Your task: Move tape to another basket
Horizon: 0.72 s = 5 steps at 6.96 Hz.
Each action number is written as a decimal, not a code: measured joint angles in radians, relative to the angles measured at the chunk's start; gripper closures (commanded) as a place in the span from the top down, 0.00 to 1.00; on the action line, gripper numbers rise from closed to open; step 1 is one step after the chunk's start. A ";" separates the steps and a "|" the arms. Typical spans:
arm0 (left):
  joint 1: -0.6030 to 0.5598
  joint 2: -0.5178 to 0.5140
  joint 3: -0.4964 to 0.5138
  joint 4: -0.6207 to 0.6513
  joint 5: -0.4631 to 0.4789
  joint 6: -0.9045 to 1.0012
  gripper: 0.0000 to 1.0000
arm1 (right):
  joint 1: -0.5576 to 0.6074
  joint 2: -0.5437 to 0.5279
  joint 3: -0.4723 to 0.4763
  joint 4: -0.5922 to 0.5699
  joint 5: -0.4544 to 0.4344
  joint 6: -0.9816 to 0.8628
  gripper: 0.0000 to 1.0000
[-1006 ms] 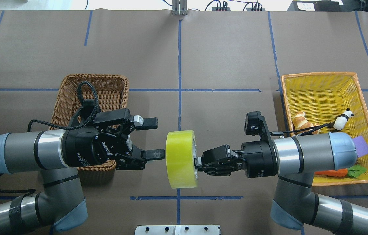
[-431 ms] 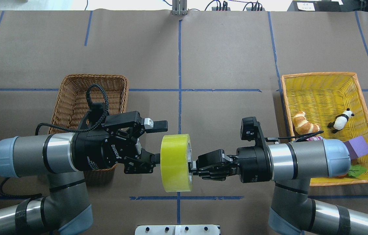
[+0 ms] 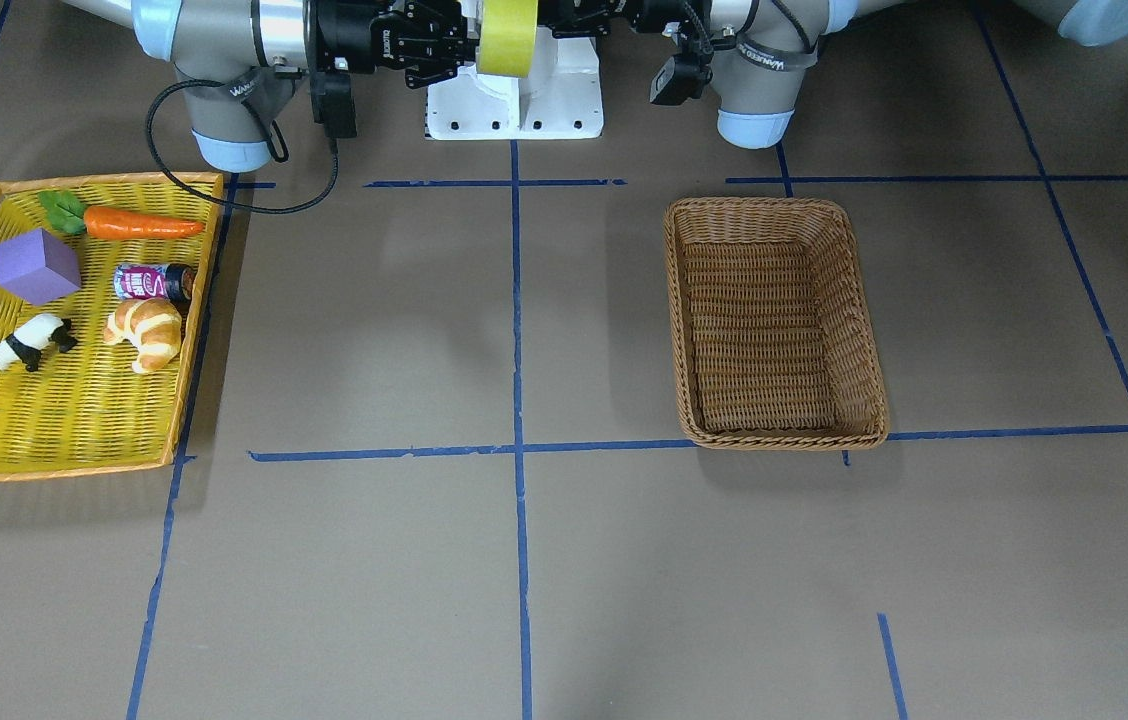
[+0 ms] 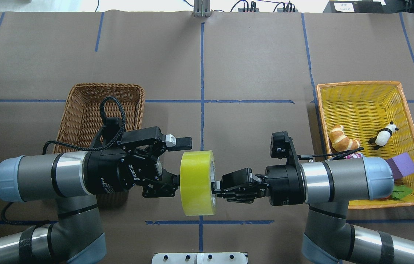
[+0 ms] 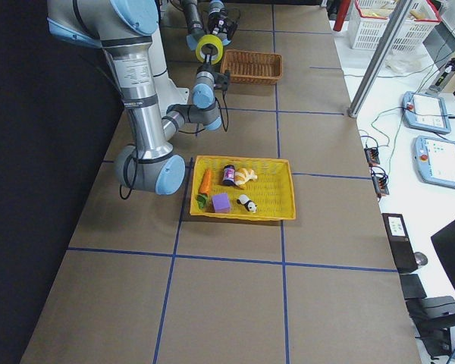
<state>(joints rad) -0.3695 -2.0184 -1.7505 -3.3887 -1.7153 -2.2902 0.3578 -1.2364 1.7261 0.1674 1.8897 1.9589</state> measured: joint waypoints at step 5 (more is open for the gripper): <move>0.003 0.004 0.000 -0.001 -0.003 -0.002 0.00 | -0.004 0.000 -0.003 0.006 -0.004 -0.001 0.99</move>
<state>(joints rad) -0.3664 -2.0145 -1.7506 -3.3896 -1.7179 -2.2927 0.3540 -1.2368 1.7236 0.1735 1.8853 1.9574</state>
